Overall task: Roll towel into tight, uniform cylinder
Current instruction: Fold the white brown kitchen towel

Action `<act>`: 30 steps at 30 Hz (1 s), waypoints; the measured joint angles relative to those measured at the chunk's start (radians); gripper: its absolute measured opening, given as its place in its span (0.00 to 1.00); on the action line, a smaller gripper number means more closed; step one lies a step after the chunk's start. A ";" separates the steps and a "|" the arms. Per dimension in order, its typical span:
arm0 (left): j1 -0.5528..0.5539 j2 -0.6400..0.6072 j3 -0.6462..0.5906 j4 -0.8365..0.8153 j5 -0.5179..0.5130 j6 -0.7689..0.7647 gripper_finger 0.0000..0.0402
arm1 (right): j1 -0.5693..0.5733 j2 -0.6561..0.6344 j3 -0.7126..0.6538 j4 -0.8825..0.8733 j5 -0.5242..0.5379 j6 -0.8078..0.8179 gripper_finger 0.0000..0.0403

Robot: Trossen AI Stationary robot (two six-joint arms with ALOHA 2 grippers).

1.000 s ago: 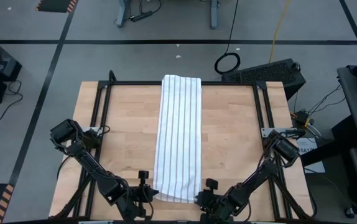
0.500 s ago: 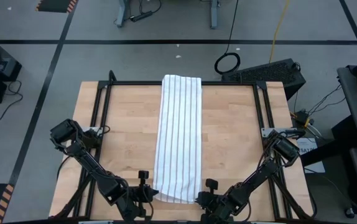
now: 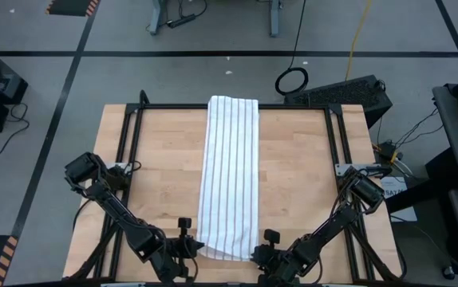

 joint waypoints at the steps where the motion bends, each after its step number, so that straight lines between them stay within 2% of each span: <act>1: 0.000 0.000 0.000 0.000 0.000 0.000 0.00 | 0.000 0.000 0.000 0.000 0.000 0.000 0.16; 6: 0.000 0.000 0.000 0.000 -0.001 0.000 0.00 | 0.000 0.000 0.000 -0.001 0.006 0.013 0.13; 16: 0.000 0.000 0.000 0.000 -0.001 0.000 0.00 | 0.000 0.000 0.000 0.011 0.002 0.012 0.16; 30: 0.000 0.000 0.000 0.000 -0.001 -0.001 0.00 | 0.000 0.000 0.000 0.016 0.002 -0.001 0.32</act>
